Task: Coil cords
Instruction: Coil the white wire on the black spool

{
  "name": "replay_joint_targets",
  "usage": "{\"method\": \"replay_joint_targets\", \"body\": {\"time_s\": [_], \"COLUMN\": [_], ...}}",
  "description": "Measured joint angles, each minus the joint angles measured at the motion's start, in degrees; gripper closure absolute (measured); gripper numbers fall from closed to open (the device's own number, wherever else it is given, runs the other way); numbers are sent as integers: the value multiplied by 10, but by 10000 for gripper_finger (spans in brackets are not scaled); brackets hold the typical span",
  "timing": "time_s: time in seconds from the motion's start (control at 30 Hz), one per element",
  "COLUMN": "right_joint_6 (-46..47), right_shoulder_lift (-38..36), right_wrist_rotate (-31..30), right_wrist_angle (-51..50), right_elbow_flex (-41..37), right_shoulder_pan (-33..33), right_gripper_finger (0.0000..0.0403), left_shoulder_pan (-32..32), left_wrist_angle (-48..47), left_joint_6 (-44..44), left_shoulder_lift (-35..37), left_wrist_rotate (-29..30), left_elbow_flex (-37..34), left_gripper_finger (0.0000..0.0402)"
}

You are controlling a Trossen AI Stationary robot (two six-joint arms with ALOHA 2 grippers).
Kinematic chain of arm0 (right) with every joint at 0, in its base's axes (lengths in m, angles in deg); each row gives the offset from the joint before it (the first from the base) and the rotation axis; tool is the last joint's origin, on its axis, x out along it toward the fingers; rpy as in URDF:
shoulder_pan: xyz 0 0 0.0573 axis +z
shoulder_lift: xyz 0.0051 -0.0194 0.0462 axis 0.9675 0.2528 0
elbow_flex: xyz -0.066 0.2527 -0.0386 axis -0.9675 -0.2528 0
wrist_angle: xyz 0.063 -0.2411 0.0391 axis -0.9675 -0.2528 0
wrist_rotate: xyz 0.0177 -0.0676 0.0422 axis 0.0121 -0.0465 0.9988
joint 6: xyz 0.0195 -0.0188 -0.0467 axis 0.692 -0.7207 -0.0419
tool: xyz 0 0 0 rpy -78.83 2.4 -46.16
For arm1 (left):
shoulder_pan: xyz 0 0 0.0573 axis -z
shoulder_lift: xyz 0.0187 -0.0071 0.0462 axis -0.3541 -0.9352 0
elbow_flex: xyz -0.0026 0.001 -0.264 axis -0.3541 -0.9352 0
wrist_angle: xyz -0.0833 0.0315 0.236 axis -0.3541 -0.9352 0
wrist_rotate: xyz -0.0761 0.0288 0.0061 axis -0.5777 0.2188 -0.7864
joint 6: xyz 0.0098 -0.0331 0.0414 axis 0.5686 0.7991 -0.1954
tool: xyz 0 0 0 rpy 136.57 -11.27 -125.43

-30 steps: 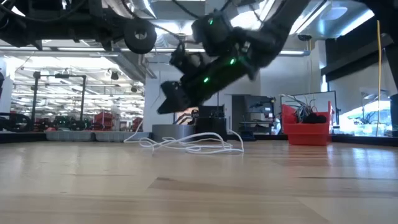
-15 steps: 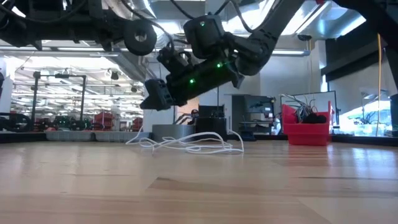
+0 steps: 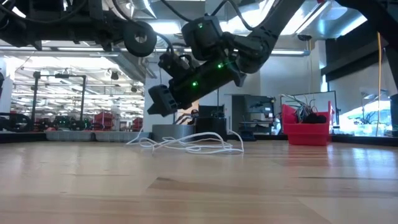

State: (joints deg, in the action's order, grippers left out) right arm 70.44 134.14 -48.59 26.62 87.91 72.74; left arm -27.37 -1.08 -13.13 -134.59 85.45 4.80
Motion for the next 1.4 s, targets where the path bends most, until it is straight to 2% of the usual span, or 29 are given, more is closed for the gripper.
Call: {"method": "replay_joint_targets", "body": {"time_s": [0.23,0.6,0.83,1.0,1.1,1.23,1.4], "right_joint_6": [-11,20,42,55,58,58,52], "right_shoulder_lift": [-3,-5,-5,5,10,9,9], "right_wrist_rotate": [-5,-50,-50,-50,-50,-35,12], "right_wrist_angle": [-10,-66,-105,-117,-127,-117,-124], "right_elbow_flex": [0,67,100,105,104,107,121], "right_shoulder_pan": [2,34,39,34,33,33,34], "right_gripper_finger": [396,399,400,401,401,401,401], "left_shoulder_pan": [0,-1,-2,-4,-4,-9,-32], "left_wrist_angle": [4,97,101,158,186,221,232], "left_joint_6": [0,18,2,61,64,56,32], "left_shoulder_lift": [0,-1,-17,-39,-50,-67,-100], "left_wrist_rotate": [0,10,64,57,56,57,100], "left_elbow_flex": [0,0,0,0,-1,-1,-1], "left_gripper_finger": [402,402,402,402,402,402,402]}}
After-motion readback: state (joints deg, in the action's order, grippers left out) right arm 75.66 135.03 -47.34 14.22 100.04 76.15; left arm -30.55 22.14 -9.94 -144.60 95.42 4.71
